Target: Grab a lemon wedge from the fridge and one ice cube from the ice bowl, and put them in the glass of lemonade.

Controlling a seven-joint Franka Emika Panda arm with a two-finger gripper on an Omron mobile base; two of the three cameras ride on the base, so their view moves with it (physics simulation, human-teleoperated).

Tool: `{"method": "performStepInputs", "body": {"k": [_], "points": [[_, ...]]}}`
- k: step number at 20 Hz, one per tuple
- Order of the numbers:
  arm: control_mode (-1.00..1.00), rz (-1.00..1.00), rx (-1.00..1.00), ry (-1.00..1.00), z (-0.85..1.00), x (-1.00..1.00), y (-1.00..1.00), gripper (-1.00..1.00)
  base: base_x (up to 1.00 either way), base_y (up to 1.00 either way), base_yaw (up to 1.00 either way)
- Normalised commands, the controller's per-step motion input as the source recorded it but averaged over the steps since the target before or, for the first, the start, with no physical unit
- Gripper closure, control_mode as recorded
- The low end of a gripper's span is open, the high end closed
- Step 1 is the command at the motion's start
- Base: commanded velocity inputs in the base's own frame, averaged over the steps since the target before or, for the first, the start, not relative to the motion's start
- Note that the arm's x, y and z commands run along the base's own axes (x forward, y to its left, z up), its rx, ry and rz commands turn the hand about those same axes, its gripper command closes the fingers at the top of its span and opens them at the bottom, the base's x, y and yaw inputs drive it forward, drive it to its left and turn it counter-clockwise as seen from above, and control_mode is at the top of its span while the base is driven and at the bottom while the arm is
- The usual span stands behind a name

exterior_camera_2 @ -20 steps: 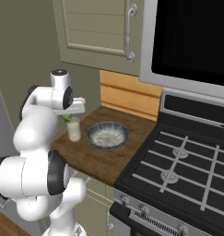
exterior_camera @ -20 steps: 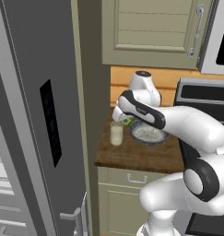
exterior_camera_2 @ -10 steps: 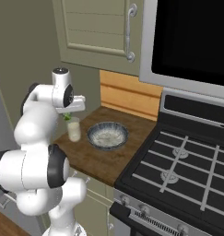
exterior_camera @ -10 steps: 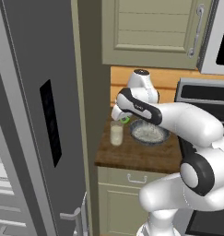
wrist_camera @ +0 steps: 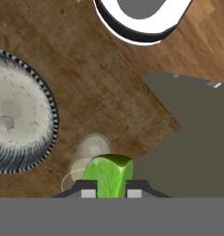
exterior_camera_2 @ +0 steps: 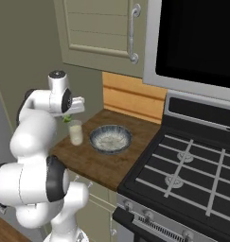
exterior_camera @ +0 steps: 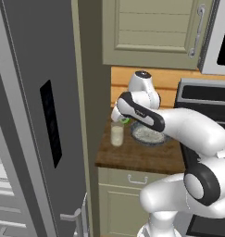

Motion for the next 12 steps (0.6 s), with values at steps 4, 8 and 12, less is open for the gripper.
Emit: {"method": "performStepInputs", "body": {"k": [4, 8, 12], "points": [[-1.0, 0.0, 0.0, -0.11, -0.15, -0.05, 0.04, 1.0, 0.0, 0.0, 0.0], [-1.0, 0.0, 0.0, -0.05, -0.04, 0.0, 0.05, 1.0, 0.0, 0.0, 0.0], [-1.0, 0.0, 0.0, -0.04, -0.02, 0.0, 0.04, 1.0, 0.0, 0.0, 0.0]]}}
